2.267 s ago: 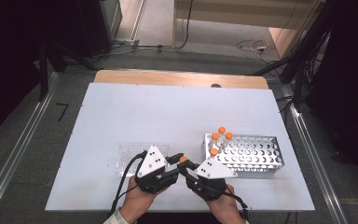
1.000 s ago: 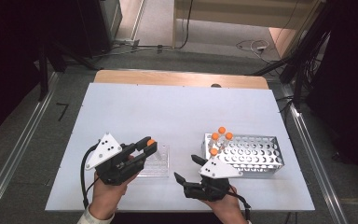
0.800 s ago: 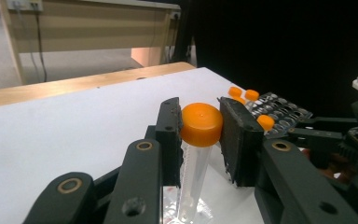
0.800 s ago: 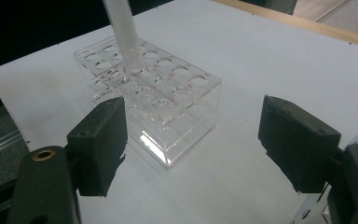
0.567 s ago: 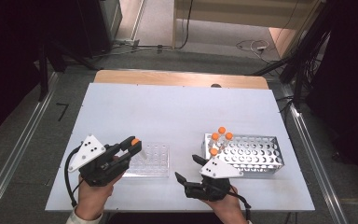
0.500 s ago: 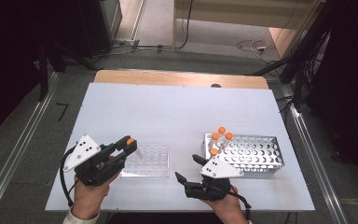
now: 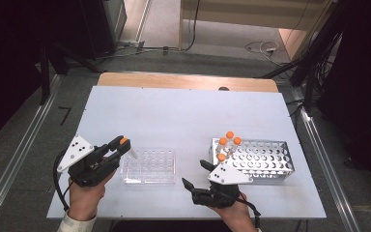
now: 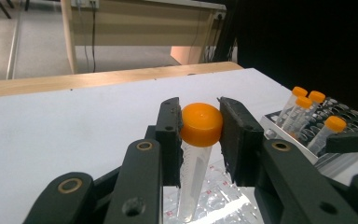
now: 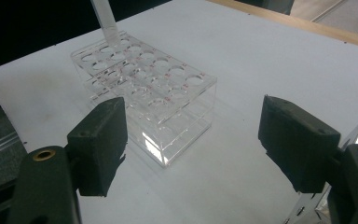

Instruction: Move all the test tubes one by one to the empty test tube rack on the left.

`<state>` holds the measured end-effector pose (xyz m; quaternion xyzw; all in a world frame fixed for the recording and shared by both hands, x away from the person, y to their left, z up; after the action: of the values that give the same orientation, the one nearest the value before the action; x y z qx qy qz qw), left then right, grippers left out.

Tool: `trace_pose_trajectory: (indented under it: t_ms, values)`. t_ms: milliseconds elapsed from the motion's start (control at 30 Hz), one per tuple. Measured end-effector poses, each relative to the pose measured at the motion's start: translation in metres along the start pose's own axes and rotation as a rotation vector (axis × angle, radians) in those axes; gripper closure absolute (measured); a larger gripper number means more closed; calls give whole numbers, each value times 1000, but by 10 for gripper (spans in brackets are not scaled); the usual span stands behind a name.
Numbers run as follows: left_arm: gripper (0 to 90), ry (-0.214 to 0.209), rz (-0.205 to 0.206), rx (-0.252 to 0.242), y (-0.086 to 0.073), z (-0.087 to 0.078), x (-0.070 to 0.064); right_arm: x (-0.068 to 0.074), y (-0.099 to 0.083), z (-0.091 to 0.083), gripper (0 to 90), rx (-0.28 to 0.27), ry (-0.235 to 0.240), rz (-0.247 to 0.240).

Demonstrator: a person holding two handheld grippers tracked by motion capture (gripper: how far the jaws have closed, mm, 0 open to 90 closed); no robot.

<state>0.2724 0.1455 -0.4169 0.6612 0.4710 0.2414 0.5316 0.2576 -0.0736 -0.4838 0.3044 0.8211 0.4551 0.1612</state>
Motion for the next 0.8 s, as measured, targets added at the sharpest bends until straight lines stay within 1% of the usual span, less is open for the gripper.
trace_pose_trajectory:
  t_ms: [133,367,600,733,800]
  values:
    - [700,10,-6,-7,2,-2,5,0,0,0,224,2,0,2]
    - [700,50,-10,-18,3,-2,17,1,-1,1,224,4,-1,1]
    - [700,87,7,-15,2,2,23,1,-1,1,224,5,-1,3]
    - [700,104,24,-6,-1,5,23,1,-1,1,224,5,-1,2]
    - [700,107,29,0,-3,7,23,1,-1,1,225,5,-1,2]
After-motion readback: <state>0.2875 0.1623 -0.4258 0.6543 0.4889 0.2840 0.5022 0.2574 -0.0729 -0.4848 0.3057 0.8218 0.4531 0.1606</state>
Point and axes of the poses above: each handheld gripper's, and its own axes: z roughly forward along the jaws, y roughly out of its top, x roughly to its left, the point moved 10 cm from there along z, roughly forward along the jaws, and after that the axes turned 4 degrees about x, right-handed, at the moved point
